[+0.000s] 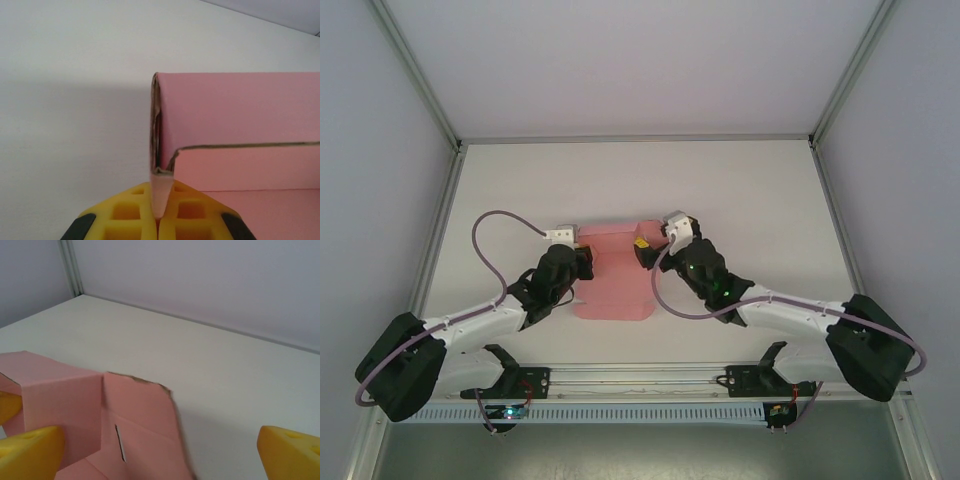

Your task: Assemble paper box

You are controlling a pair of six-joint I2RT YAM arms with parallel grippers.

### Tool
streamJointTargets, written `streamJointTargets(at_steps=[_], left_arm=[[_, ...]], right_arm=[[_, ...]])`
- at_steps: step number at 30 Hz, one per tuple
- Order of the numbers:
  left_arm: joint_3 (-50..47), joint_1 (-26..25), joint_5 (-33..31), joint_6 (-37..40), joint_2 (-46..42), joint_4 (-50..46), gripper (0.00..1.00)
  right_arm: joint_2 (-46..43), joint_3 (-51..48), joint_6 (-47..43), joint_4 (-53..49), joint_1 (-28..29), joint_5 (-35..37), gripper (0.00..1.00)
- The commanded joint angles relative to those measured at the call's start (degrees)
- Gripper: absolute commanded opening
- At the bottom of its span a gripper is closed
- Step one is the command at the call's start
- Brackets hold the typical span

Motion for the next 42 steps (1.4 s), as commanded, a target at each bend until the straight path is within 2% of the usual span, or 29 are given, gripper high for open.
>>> streamJointTargets(at_steps=[1, 5, 9, 14, 18, 31, 42], left_arm=[[-0.88, -0.79, -3.52, -1.03, -1.98, -0.98, 0.00], [-1.78, -0.79, -3.35, -0.49, -4.04, -1.12, 0.00], [-1.83, -0.77, -3.30, 0.06, -5.51, -3.01, 0.00], [-1.88, -0.79, -3.67, 0.09, -6.32, -3.51, 0.00], [-1.68, -0.79, -2.96, 0.26, -6.36, -3.82, 0.00], [-1.63, -0.75, 0.05, 1.20, -6.55, -3.39, 0.00], [-2.17, -0.74, 0.97, 2.12, -5.88, -2.85, 0.00]], right_arm=[[-5.87, -1.74, 4.24, -3.70, 0.62, 0.53, 0.98], [-13.20, -4.91, 8.16, -13.72, 0.56, 1.72, 0.98], [-19.25, -8.37, 8.44, -21.34, 0.33, 1.16, 0.98], [-21.56, -10.33, 7.57, -24.06, -0.35, -1.32, 0.98], [-20.87, -11.50, 7.63, -22.31, -1.27, 0.88, 0.98], [-13.44, -11.06, 3.99, -9.61, -3.01, 0.14, 0.98], [-7.68, -5.85, 0.26, -8.57, -3.23, -0.61, 0.98]])
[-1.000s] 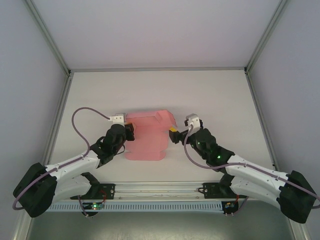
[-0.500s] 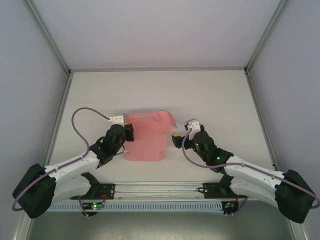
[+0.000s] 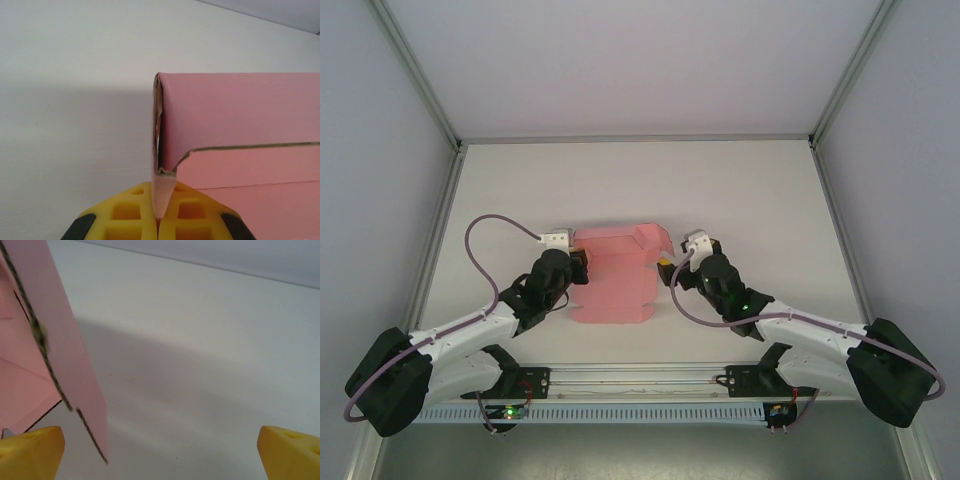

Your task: Assemble paper box

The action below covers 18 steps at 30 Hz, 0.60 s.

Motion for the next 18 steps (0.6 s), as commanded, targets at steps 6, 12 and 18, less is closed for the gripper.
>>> streamJointTargets(at_steps=[6, 12, 18], left_arm=[[-0.51, -0.48, 1.40, 0.73, -0.20, 1.85, 0.00], [-0.40, -0.53, 2.14, -0.01, 0.69, 2.83, 0.00], [-0.69, -0.48, 2.65, -1.60, 1.31, 5.07, 0.00]], right_arm=[[2.48, 3.69, -1.51, 2.97, -0.05, -3.16, 0.98], [7.03, 5.91, -0.66, 4.53, 0.63, -4.73, 0.98], [12.14, 8.58, 0.07, 6.22, 2.86, -0.56, 0.98]])
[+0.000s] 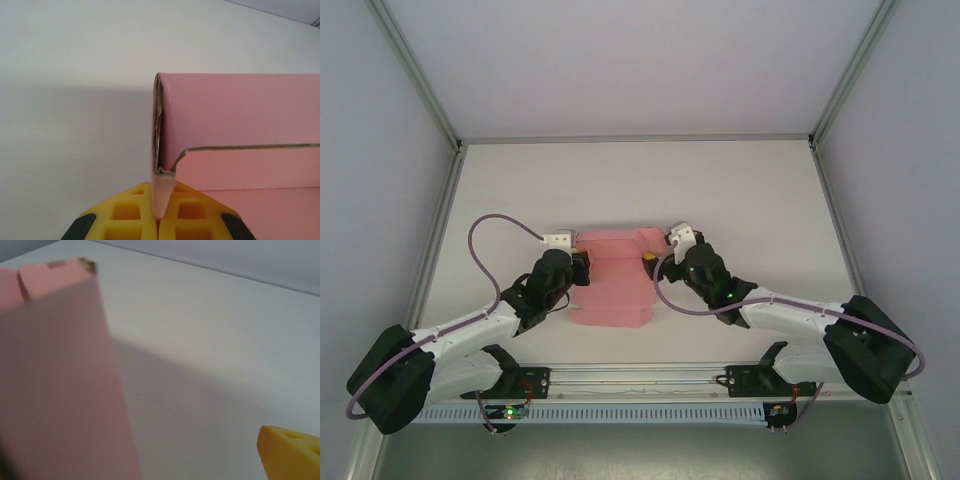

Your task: Assemble paper box

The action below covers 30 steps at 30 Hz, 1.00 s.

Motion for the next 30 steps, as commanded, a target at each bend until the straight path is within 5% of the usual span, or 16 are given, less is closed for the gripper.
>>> streamJointTargets(at_steps=[1, 6, 16, 23, 30], left_arm=[[-0.66, -0.49, 0.65, -1.71, 0.13, 4.37, 0.00], [-1.21, -0.49, 0.33, -3.49, -0.18, 6.02, 0.00], [-2.00, -0.49, -1.42, -5.10, -2.52, 5.07, 0.00], [-1.89, -0.53, -5.72, -5.58, -2.25, 1.95, 0.00], [-1.81, -0.47, -6.20, -5.40, -2.06, 1.24, 0.00]], right_arm=[[2.30, 2.06, 0.88, 3.34, 1.53, 3.40, 0.98], [6.56, 3.59, 0.27, 4.35, 3.92, 6.41, 0.98], [13.43, 7.84, -3.43, 2.05, 10.29, 26.47, 0.98], [4.30, 5.66, -2.89, -0.15, 10.25, 20.81, 0.98], [-15.28, 0.01, -2.57, -7.03, 8.71, 11.69, 0.98]])
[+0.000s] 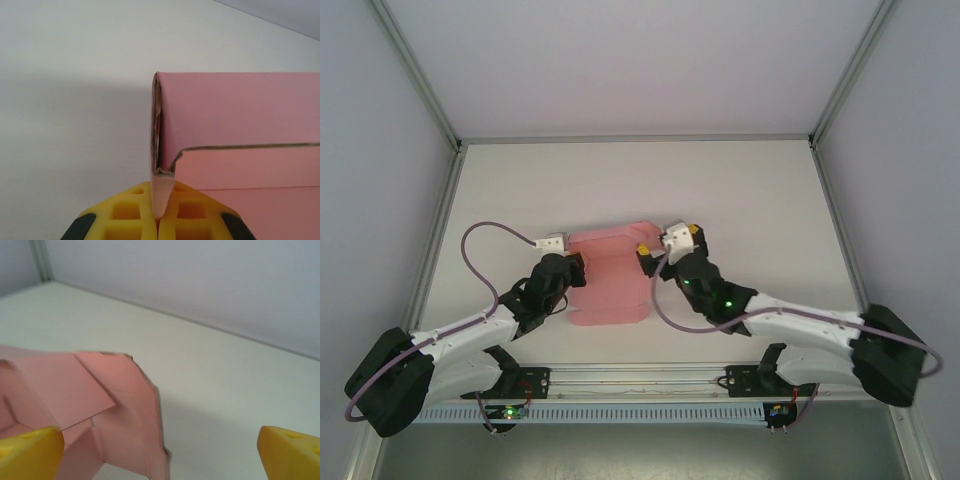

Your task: Assemble paper box

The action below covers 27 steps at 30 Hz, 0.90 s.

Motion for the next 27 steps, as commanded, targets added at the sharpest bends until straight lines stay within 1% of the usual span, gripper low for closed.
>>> streamJointTargets(at_steps=[1, 4, 7, 9, 11, 12, 16, 22, 27], left_arm=[[0.64, -0.44, -1.40, -1.01, -0.79, 0.93, 0.00], [1.06, -0.42, -0.50, -0.51, -0.60, 1.02, 0.00], [1.08, -0.43, 0.11, -0.36, -0.70, 1.19, 0.00], [1.08, -0.42, 0.58, -0.09, -0.77, 1.37, 0.00], [1.08, -0.42, 1.09, 0.14, -0.85, 1.52, 0.00], [1.10, -0.43, 1.48, 0.25, -0.94, 1.54, 0.00], [1.23, -0.42, 2.73, 0.70, -1.03, 1.90, 0.00], [1.38, -0.42, 3.72, 1.12, -0.94, 1.85, 0.00], [1.49, -0.45, 3.83, 0.95, -0.68, 2.15, 0.00]], right_arm=[[-8.77, -4.04, 0.75, -3.29, -1.95, -7.52, 0.98], [-17.63, -6.91, 5.05, -4.07, -8.99, -13.04, 0.98], [-23.52, -8.22, 10.77, -6.90, -19.51, -19.94, 0.98], [-25.27, -8.68, 13.52, -8.29, -26.14, -25.03, 0.98], [-25.23, -8.45, 14.50, -9.69, -30.92, -30.30, 0.98], [-24.79, -8.25, 14.78, -10.26, -32.32, -31.96, 0.98], [-20.10, -6.91, 13.72, -10.94, -34.82, -38.09, 0.98], [-9.05, -2.54, 12.02, -11.07, -34.94, -44.97, 0.98], [-2.32, -0.28, 10.42, -9.98, -34.37, -51.25, 0.98]])
